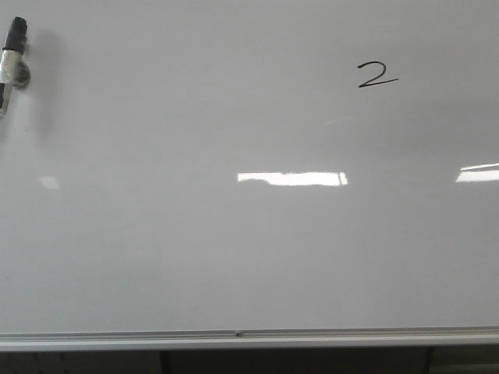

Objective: Write number 2 on whiteboard

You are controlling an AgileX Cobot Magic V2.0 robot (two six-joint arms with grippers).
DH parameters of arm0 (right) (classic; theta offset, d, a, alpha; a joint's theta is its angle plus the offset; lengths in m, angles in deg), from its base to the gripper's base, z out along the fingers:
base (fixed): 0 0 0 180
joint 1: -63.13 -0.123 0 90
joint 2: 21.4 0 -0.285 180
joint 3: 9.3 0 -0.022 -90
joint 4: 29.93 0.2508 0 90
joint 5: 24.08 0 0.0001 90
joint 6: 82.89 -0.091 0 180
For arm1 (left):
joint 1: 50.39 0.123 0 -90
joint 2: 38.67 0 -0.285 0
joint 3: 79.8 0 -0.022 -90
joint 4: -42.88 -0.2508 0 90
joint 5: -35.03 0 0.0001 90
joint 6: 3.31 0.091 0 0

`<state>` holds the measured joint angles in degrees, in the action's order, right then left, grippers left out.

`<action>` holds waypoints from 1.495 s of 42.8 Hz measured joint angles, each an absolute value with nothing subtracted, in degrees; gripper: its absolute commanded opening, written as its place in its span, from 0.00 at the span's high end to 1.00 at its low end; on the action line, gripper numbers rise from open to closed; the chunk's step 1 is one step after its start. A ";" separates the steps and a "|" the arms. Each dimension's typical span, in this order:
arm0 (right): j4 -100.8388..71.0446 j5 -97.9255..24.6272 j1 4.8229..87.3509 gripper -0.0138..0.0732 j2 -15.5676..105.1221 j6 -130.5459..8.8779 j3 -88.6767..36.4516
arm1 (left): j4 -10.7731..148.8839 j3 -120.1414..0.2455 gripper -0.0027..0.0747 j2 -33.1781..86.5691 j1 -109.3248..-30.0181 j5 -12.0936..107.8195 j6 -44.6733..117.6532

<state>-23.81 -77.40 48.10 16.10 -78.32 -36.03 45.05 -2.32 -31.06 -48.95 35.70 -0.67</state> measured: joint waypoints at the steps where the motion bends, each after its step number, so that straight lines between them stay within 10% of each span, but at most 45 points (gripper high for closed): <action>1: -23.81 -77.40 48.10 0.86 16.10 -78.32 -36.03 | 45.05 -2.32 0.99 -31.06 -48.95 35.70 -0.67; 36: -24.23 -33.99 58.34 0.86 -11.49 -78.32 -79.49 | 45.05 -2.32 0.99 -31.06 -48.95 35.70 -0.67; 64: -24.23 -27.56 59.94 0.86 -14.25 -78.32 -87.97 | 45.05 -2.32 0.99 -31.06 -48.95 35.56 -0.67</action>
<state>-24.23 -27.56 59.94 -14.25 -78.32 -87.97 45.05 -2.32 -31.06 -48.95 35.56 -0.67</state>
